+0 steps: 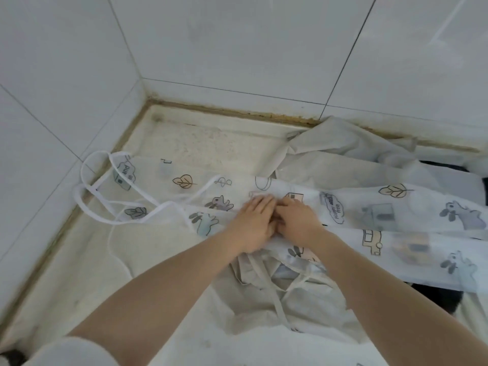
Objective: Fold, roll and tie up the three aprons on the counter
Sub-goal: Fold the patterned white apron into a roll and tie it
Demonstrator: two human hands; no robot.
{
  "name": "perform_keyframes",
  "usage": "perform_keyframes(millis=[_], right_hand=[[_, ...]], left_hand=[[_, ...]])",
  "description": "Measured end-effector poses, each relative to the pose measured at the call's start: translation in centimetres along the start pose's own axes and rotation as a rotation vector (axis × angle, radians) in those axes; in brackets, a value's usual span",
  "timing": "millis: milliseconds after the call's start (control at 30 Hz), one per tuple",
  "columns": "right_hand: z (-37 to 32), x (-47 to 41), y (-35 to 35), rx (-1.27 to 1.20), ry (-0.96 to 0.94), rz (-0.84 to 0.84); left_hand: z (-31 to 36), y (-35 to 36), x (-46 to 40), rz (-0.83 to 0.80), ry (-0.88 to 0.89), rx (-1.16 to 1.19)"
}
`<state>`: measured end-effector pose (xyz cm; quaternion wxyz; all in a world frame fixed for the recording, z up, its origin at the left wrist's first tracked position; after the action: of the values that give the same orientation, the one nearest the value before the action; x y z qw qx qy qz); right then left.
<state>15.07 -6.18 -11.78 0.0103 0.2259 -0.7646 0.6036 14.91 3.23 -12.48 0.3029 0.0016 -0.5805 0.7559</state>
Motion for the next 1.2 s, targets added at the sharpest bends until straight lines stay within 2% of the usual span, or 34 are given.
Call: perform_keyframes(millis=[67, 133, 333, 433, 533, 600, 700, 733, 800, 933, 1033, 1133, 1200], right_hand=[[0.9, 0.7, -0.5, -0.122, -0.045, 0.013], [2.5, 1.8, -1.0, -0.100, -0.036, -0.020], [12.4, 9.1, -1.4, -0.009, 0.171, -0.176], [16.8, 13.1, -2.0, 0.070, 0.247, -0.092], [18.3, 14.5, -1.4, 0.005, 0.297, -0.019], [18.1, 14.2, -1.0, -0.007, 0.290, -0.031], [17.4, 13.6, -1.0, -0.023, 0.229, 0.009], [17.8, 13.9, -0.9, -0.013, 0.197, 0.034], [17.9, 14.2, -0.4, 0.026, 0.119, 0.063], [19.8, 16.5, -0.8, 0.000, 0.040, 0.174], [24.5, 20.8, -2.1, 0.012, 0.158, 0.266], [30.3, 25.5, -3.3, -0.053, 0.406, 0.317], [31.9, 27.2, -4.1, -0.027, 0.527, 0.283]], left_hand=[[-0.4, 1.1, -1.0, -0.008, -0.031, -0.017], [-1.0, 1.7, -1.4, 0.016, -0.055, -0.081], [-1.1, 1.8, -1.2, 0.028, -0.092, -0.198], [-0.7, 1.2, -1.1, 0.028, -0.149, -0.245], [2.2, 0.6, -1.6, 0.032, -0.280, -0.255], [7.1, 0.7, -2.3, 0.035, -0.217, -0.206], [16.1, 2.4, -3.3, -0.013, 0.082, -0.016], [18.5, 3.5, -3.8, -0.060, 0.107, 0.058], [20.1, 5.7, -4.7, -0.112, 0.038, 0.129], [19.9, 7.9, -5.1, -0.038, -0.011, -0.032], [19.6, 7.6, -4.8, 0.055, 0.025, 0.002], [18.5, 6.6, -4.3, 0.200, 0.077, 0.330], [17.9, 6.4, -4.2, 0.242, 0.066, 0.415]])
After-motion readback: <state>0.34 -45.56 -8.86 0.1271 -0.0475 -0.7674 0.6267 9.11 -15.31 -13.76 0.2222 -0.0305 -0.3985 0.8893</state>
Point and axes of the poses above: each hand's wrist, its own x-axis away from the middle knuckle, its own y-axis out of the palm, z = x × y, the point moved 6 cm from there along -x, towards the middle knuckle, and after that the axes turned 9 degrees about -y, right-handed, at the moved point
